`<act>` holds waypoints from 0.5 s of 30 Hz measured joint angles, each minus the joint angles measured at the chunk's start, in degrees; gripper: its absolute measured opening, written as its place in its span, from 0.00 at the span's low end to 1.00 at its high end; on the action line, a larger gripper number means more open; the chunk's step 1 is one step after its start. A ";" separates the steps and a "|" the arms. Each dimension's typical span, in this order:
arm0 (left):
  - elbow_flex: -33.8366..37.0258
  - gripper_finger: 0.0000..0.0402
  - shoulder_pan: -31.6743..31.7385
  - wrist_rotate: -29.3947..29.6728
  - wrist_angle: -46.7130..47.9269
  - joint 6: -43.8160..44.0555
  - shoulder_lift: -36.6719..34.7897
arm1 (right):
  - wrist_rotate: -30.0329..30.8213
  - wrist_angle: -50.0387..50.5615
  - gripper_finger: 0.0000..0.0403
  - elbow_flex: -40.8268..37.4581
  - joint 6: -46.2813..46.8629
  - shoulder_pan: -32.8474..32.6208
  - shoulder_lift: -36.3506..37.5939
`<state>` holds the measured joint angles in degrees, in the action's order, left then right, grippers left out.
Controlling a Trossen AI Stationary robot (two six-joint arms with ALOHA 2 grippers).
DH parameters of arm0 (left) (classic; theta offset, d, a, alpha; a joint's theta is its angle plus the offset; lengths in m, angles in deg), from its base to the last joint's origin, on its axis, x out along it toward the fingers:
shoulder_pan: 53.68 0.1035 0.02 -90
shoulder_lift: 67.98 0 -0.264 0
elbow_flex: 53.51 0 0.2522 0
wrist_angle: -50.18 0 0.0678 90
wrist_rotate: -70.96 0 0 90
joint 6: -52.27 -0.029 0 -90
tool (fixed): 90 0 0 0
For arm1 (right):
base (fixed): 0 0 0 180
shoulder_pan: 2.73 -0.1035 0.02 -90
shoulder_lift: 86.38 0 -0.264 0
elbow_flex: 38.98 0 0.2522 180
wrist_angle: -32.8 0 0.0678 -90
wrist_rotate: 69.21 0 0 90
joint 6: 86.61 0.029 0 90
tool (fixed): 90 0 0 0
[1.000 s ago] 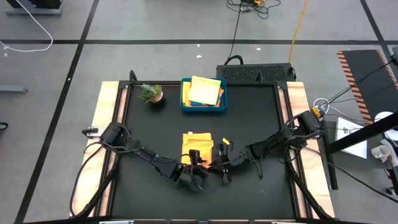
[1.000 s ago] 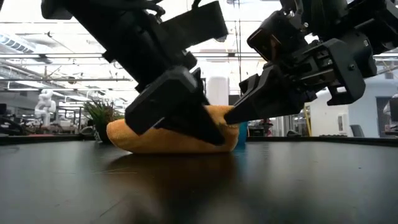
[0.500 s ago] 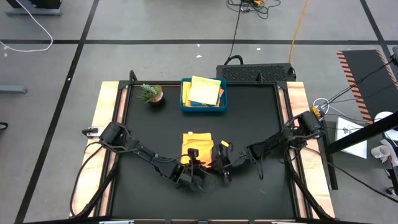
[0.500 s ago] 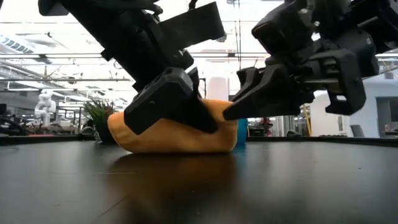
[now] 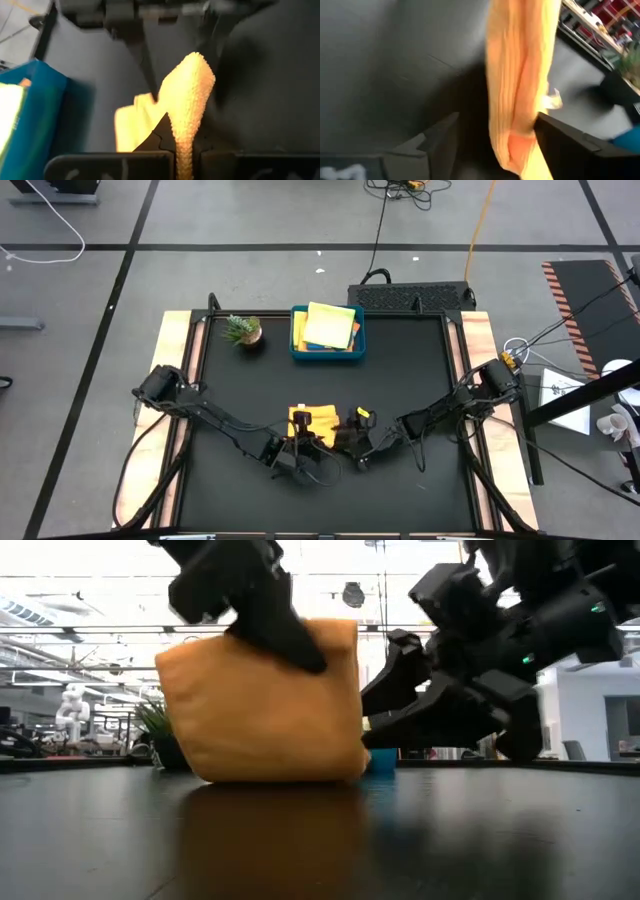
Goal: Fold microfiber towels
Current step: Put the folded orange microfiber cloth into the blue bin
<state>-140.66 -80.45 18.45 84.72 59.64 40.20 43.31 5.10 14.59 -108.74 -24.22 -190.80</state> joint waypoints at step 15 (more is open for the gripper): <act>0.00 0.01 -0.13 2.31 1.72 -5.40 -8.93 | -0.22 2.84 0.48 0.00 1.70 3.46 -0.02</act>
<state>-140.66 -80.58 20.76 86.44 54.24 31.27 43.09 7.94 14.59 -107.04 -20.76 -190.82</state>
